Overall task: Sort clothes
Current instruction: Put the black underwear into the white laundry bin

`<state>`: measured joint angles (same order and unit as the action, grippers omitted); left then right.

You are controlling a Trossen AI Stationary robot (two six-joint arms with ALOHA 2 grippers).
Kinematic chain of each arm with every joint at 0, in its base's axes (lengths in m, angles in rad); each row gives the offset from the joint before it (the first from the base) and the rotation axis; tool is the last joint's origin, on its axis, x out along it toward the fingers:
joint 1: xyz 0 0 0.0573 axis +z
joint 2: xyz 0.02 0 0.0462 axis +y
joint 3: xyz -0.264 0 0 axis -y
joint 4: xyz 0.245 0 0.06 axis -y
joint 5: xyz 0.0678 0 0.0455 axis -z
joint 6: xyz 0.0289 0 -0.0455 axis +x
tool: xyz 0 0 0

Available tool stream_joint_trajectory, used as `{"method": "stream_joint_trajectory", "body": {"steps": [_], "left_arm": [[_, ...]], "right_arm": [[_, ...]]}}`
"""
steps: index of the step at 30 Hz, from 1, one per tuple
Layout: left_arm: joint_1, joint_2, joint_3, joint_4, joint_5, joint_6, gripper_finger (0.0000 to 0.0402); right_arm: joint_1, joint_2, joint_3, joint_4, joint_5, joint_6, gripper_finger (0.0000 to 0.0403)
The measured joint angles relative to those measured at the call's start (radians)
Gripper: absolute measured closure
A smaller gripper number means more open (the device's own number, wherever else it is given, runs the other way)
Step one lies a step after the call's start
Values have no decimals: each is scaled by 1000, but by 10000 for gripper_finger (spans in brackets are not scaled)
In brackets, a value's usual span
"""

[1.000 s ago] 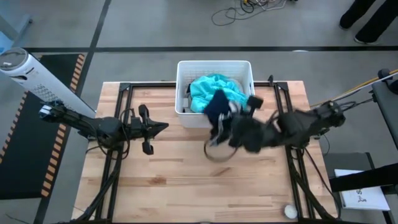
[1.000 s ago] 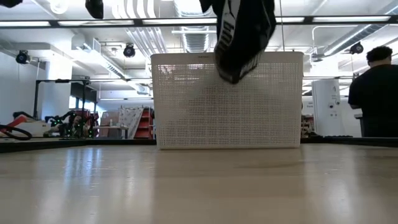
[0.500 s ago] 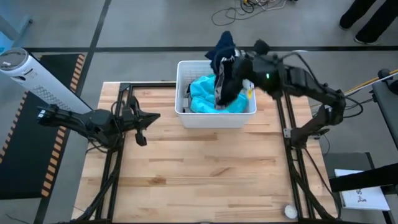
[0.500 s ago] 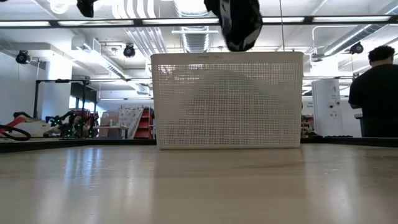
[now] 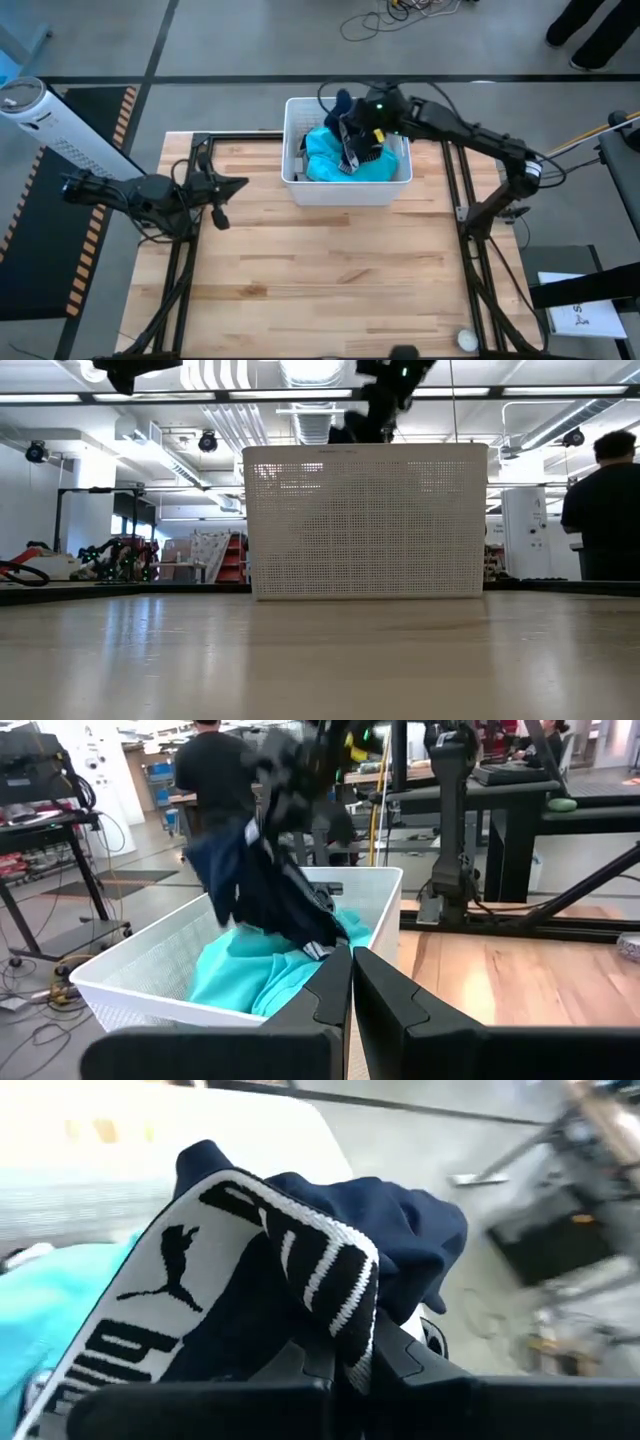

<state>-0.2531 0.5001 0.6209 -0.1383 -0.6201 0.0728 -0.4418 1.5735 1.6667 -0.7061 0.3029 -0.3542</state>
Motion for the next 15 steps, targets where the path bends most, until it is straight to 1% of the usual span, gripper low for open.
{"method": "stream_joint_trajectory", "body": {"steps": [3, 6, 12, 15], "left_arm": [[0, -14, 0, -21, 0, -8, 402], [0, -22, -1, -46, 0, -23, 402], [0, -24, -2, -83, -1, -40, 402], [0, -24, -2, -91, -1, -42, 402]], "right_arm": [[-34, 24, -96, 92, -82, 12, 403], [-66, 70, -155, 133, -141, 18, 403], [-117, 216, -181, 144, -251, 41, 401], [-129, 283, -181, 146, -280, 45, 393]]}}
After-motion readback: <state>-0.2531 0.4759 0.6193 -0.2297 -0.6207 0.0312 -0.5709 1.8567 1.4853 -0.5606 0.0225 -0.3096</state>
